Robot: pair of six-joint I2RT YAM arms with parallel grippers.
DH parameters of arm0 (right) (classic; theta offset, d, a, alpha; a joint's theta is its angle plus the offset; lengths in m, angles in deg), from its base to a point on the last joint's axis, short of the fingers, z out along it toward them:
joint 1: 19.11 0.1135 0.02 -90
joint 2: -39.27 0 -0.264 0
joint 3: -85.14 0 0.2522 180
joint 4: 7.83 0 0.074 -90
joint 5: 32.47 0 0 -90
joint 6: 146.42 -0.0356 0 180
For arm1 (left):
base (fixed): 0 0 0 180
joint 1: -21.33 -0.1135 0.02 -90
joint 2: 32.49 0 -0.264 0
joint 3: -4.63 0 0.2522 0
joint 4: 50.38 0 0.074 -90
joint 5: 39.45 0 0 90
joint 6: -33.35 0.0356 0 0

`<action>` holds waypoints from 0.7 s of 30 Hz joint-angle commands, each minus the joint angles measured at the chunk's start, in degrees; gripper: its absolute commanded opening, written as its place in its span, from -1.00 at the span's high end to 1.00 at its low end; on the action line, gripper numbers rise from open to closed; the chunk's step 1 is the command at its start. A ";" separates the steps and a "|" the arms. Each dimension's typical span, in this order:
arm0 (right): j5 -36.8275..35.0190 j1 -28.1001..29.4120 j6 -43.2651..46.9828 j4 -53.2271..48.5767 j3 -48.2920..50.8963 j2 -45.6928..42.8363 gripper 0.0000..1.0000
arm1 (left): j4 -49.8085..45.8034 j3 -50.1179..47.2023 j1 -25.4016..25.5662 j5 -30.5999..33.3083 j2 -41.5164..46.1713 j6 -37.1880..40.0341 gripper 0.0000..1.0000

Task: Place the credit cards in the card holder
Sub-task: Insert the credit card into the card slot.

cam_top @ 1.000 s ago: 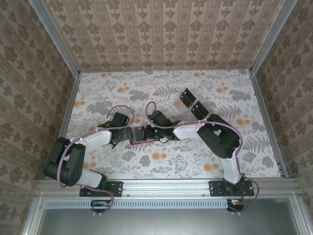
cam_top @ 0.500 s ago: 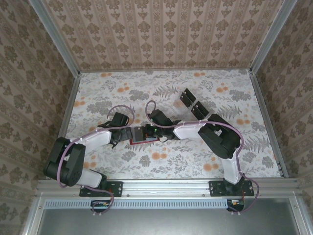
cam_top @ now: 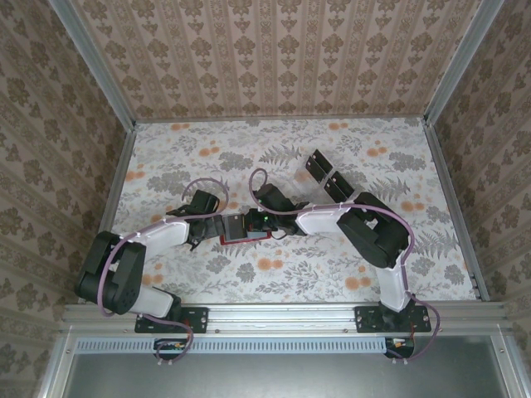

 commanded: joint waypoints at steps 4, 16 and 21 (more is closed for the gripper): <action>0.36 -0.09 0.10 -0.78 -1.20 2.31 0.97 | 0.14 -0.92 -0.17 -0.44 -1.06 0.92 -1.00; 1.99 0.59 -1.04 0.47 -2.83 3.69 0.97 | 0.66 -1.23 0.01 -0.81 -1.43 0.74 -1.00; 2.88 0.84 -1.86 1.18 -3.30 4.08 0.97 | -0.18 -1.15 -0.03 -0.27 -0.42 0.30 -1.00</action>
